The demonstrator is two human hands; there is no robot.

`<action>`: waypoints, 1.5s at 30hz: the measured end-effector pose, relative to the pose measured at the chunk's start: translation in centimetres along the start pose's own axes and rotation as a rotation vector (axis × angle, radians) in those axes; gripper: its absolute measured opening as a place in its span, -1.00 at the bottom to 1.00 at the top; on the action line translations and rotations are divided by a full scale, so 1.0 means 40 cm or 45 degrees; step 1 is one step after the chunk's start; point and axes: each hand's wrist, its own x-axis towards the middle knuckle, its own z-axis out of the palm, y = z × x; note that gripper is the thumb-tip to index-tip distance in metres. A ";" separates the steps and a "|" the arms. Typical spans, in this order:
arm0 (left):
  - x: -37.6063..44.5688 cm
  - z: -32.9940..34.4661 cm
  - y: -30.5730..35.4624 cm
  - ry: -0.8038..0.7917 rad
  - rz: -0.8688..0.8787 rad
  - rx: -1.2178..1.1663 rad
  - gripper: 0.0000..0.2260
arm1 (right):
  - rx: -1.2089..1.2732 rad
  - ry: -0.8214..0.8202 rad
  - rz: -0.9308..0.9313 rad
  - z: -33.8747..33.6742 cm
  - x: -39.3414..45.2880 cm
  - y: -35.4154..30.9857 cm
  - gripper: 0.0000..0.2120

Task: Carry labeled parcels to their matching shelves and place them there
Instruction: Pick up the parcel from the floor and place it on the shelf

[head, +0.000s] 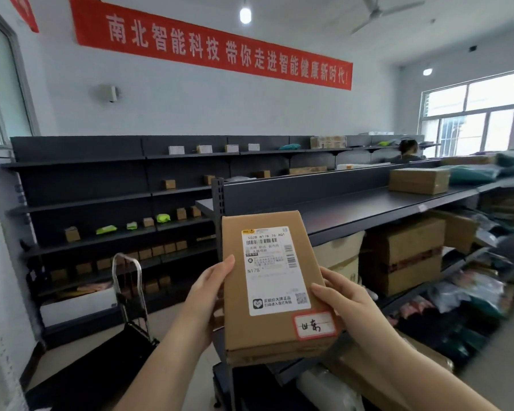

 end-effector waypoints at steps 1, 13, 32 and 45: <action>0.006 0.004 -0.006 -0.009 -0.016 -0.008 -0.41 | 0.006 0.005 0.006 -0.004 -0.004 0.000 -0.77; 0.040 0.079 -0.072 -0.302 -0.144 -0.001 -0.56 | 0.054 0.233 0.047 -0.073 -0.076 0.027 -0.70; 0.025 0.343 -0.129 -0.677 -0.218 0.007 -0.48 | -0.024 0.603 0.063 -0.265 -0.219 -0.024 -0.73; 0.011 0.656 -0.197 -0.726 -0.178 0.108 -0.75 | -0.061 0.762 0.037 -0.540 -0.288 -0.043 -0.72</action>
